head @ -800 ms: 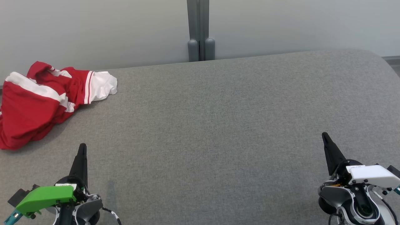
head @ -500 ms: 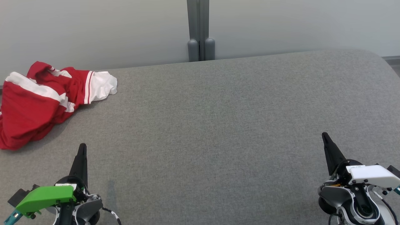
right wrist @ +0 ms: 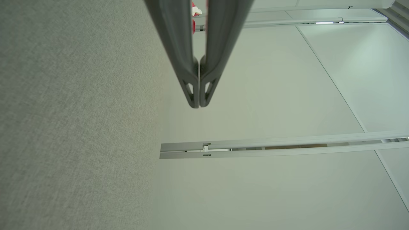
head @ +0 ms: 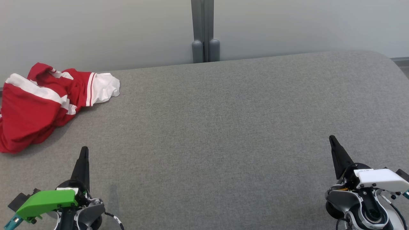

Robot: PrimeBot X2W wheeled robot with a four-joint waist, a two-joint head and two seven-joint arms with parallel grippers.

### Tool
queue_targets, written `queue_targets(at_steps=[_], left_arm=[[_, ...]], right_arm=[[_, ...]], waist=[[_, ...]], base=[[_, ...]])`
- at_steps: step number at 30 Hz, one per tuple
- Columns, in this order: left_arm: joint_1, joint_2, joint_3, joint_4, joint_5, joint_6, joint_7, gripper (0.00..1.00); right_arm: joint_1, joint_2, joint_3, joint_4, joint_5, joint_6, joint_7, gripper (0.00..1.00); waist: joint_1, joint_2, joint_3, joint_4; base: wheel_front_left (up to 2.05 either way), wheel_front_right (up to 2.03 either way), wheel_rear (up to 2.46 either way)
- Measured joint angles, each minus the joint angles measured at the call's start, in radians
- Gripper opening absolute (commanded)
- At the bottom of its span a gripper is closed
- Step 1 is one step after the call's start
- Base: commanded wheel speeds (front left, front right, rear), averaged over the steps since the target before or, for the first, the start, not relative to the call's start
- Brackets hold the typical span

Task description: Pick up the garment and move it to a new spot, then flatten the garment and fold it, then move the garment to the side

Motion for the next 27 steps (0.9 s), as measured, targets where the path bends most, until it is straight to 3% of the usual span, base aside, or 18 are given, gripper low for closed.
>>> queue_targets(at_steps=[27], left_arm=[[0.0, 0.0, 0.0, 0.0, 0.0, 0.0, 0.0, 0.0]], right_arm=[[0.0, 0.0, 0.0, 0.0, 0.0, 0.0, 0.0, 0.0]], waist=[[0.0, 0.0, 0.0, 0.0]], base=[[0.0, 0.0, 0.0]])
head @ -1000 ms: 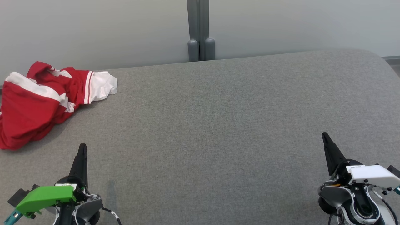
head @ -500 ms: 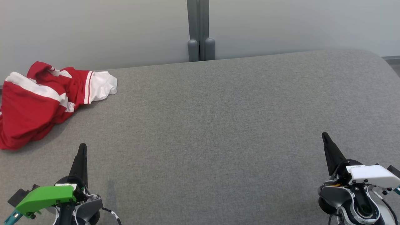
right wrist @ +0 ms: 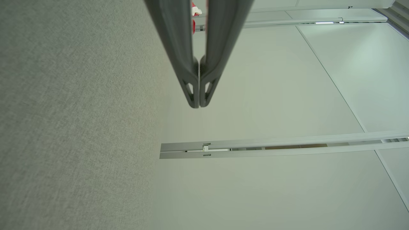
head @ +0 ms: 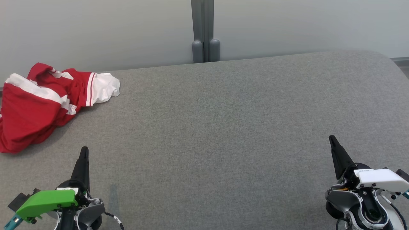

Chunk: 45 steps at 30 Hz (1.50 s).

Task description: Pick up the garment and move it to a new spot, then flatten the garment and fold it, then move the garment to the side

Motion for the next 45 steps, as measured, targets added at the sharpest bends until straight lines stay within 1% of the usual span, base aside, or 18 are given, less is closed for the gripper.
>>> queue_targets(at_steps=[45], left_arm=[[0.0, 0.0, 0.0, 0.0, 0.0, 0.0, 0.0, 0.0]], right_arm=[[0.0, 0.0, 0.0, 0.0, 0.0, 0.0, 0.0, 0.0]], waist=[[0.0, 0.0, 0.0, 0.0]], base=[[0.0, 0.0, 0.0]])
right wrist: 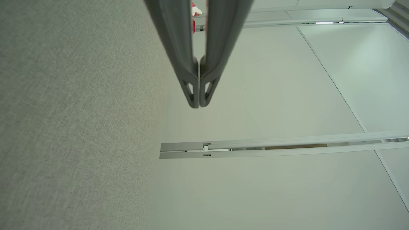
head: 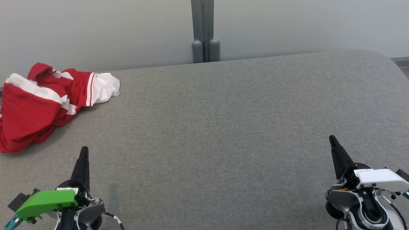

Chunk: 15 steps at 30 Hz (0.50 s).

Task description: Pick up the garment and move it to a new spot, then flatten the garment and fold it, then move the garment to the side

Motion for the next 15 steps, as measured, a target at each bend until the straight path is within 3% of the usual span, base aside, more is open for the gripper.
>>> queue_targets(at_steps=[15], left_arm=[[0.0, 0.0, 0.0, 0.0, 0.0, 0.0, 0.0, 0.0]], right_arm=[[0.0, 0.0, 0.0, 0.0, 0.0, 0.0, 0.0, 0.0]], waist=[[0.0, -0.0001, 0.0, 0.0]], base=[[0.0, 0.0, 0.0]])
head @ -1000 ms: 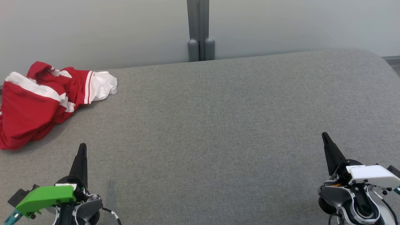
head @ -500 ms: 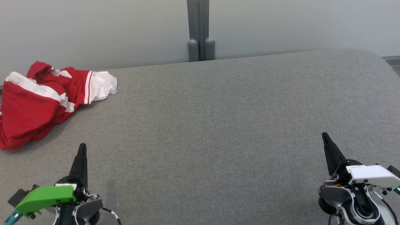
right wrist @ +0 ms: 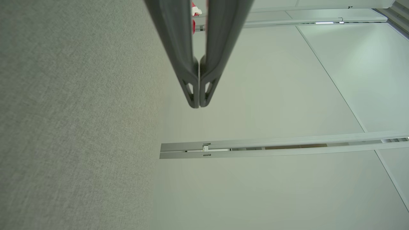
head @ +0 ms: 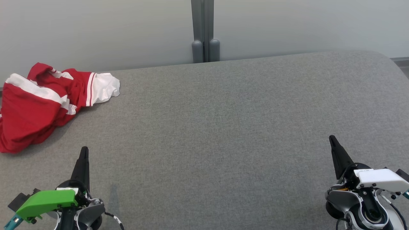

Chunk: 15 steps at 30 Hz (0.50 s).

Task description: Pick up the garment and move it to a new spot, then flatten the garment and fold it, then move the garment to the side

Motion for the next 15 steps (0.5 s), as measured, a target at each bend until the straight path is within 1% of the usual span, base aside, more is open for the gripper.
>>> queue_targets(at_steps=[15], left_arm=[[0.0, 0.0, 0.0, 0.0, 0.0, 0.0, 0.0, 0.0]], right_arm=[[0.0, 0.0, 0.0, 0.0, 0.0, 0.0, 0.0, 0.0]], waist=[[0.0, 0.0, 0.0, 0.0]], base=[[0.0, 0.0, 0.0]])
